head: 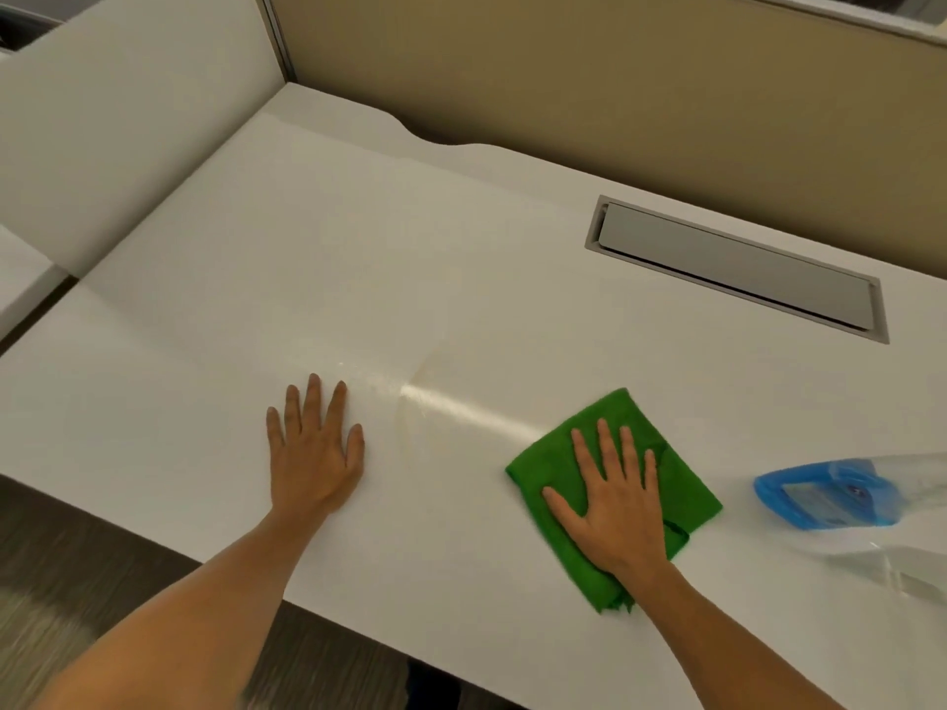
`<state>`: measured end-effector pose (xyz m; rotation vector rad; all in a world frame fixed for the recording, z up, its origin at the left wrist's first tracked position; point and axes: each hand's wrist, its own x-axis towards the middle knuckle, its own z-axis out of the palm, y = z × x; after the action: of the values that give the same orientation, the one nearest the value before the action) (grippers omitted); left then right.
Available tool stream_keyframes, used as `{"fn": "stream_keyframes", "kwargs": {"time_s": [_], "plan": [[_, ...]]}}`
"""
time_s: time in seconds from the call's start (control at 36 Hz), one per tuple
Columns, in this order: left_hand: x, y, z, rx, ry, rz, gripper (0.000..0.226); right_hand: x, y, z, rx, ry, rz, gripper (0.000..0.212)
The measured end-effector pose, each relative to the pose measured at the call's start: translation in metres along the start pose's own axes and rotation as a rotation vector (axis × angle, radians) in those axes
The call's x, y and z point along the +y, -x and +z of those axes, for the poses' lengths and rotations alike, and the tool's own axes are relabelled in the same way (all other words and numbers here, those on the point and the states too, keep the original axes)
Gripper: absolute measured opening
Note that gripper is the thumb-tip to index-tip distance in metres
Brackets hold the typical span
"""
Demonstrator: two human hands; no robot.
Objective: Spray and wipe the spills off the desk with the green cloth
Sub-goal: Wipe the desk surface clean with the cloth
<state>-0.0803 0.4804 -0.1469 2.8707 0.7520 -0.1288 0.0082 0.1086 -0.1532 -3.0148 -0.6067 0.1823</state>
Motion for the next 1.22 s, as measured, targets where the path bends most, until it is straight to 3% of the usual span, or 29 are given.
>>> {"fn": "stream_keyframes", "kwargs": {"time_s": [0.22,0.42,0.61,0.81,1.03,1.22], "plan": [[-0.001,-0.005,0.000,-0.012,-0.034,0.011,0.069,0.022,-0.080,-0.019,0.004,-0.046,0.298,0.093],[-0.004,-0.006,0.005,-0.003,-0.031,0.018,0.069,-0.008,-0.172,-0.034,-0.048,-0.058,0.342,0.095],[-0.004,-0.007,0.006,-0.005,-0.028,0.013,0.069,-0.087,-0.223,-0.038,-0.071,0.008,0.093,0.089],[-0.005,-0.006,0.006,-0.006,-0.028,0.014,0.069,-0.168,-0.199,-0.023,-0.077,-0.003,-0.238,0.094],[-0.002,-0.004,0.000,-0.022,0.023,0.001,0.065,-0.176,-0.144,-0.012,-0.055,-0.011,-0.461,0.093],[-0.003,-0.005,0.002,-0.006,0.033,0.002,0.067,-0.163,-0.076,-0.005,-0.083,-0.051,-0.537,0.098]]}}
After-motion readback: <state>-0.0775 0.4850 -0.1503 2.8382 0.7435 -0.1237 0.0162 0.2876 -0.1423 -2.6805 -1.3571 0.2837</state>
